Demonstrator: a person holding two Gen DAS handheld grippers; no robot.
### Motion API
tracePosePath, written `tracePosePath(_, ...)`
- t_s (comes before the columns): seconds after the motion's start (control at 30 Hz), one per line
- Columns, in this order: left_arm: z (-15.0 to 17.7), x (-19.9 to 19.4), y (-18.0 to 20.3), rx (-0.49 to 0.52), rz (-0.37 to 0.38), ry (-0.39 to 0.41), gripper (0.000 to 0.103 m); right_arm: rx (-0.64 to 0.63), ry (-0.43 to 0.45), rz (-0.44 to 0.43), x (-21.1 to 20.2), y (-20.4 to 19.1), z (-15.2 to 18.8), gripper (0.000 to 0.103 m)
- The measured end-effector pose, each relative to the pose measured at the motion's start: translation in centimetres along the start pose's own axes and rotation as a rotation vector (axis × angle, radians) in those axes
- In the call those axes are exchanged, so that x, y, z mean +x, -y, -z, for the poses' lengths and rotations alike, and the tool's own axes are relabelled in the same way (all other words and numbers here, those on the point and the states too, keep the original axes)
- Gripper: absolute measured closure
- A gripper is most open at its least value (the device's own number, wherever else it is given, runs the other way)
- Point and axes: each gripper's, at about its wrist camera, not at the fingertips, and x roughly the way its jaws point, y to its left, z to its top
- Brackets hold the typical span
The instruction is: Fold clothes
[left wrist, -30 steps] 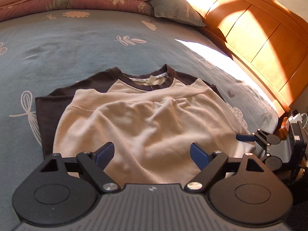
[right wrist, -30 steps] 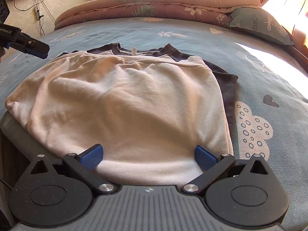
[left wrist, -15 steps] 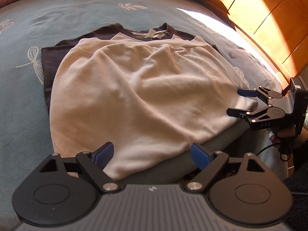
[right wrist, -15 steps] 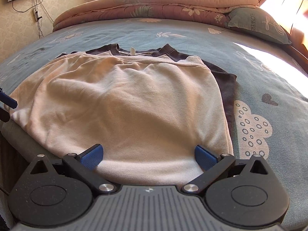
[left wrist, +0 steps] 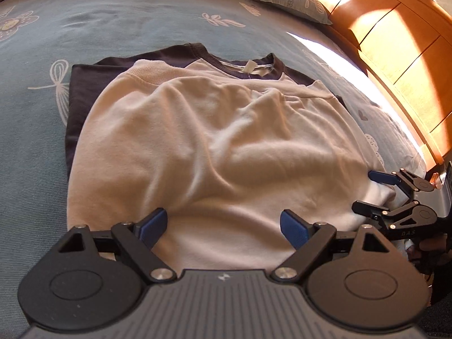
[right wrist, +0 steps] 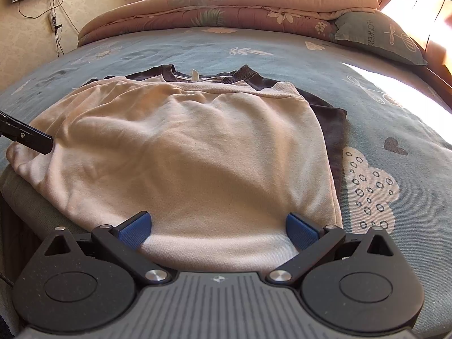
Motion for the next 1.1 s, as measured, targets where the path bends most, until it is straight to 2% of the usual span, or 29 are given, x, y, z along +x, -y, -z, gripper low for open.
tracePosePath(0.07, -0.3, -0.8, 0.1, 0.021, -0.015, 0.009, 0.016, -0.003, 0.001, 0.001, 0.0, 0.0, 0.0, 0.0)
tracePosePath(0.2, -2.4, -1.9, 0.7, 0.052, 0.043, 0.101, 0.015, -0.004, 0.002, 0.001, 0.0, 0.0, 0.1, 0.0)
tracePosePath(0.33, -4.5, -0.6, 0.5, 0.02, 0.076, 0.136, 0.015, -0.006, 0.001, 0.003, 0.0, -0.1, 0.0, 0.0)
tracePosePath(0.4, -4.9, 0.4, -0.4, -0.012, 0.042, 0.135, 0.015, -0.005, -0.001, 0.003, 0.0, -0.1, 0.0, 0.0)
tracePosePath(0.47, -5.0, 1.2, -2.1, -0.072, -0.052, 0.113, 0.016, -0.006, -0.003, 0.002, 0.0, -0.1, -0.1, 0.0)
tracePosePath(0.63, -5.4, -0.5, -4.1, -0.15, -0.069, 0.146, 0.016, -0.01, -0.009, -0.004, 0.0, 0.0, -0.1, 0.0)
tracePosePath(0.77, -6.2, -2.3, -3.3, -0.141, 0.035, 0.215, 0.014, -0.008, -0.013, -0.04, 0.2, -0.1, -1.5, 0.0)
tracePosePath(0.87, -6.8, -1.3, -1.9, -0.112, 0.114, 0.203, 0.013, 0.006, 0.01, -0.086, 0.5, -0.3, -3.3, 0.0)
tracePosePath(0.97, -6.9, 0.7, -1.1, -0.098, 0.123, 0.164, 0.013, 0.02, 0.032, -0.133, 0.9, -0.4, -5.2, 0.0)
tracePosePath(1.1, -6.5, 3.2, -1.9, -0.154, 0.117, 0.126, 0.013, 0.038, 0.062, -0.194, 1.4, -0.6, -7.6, 0.0)
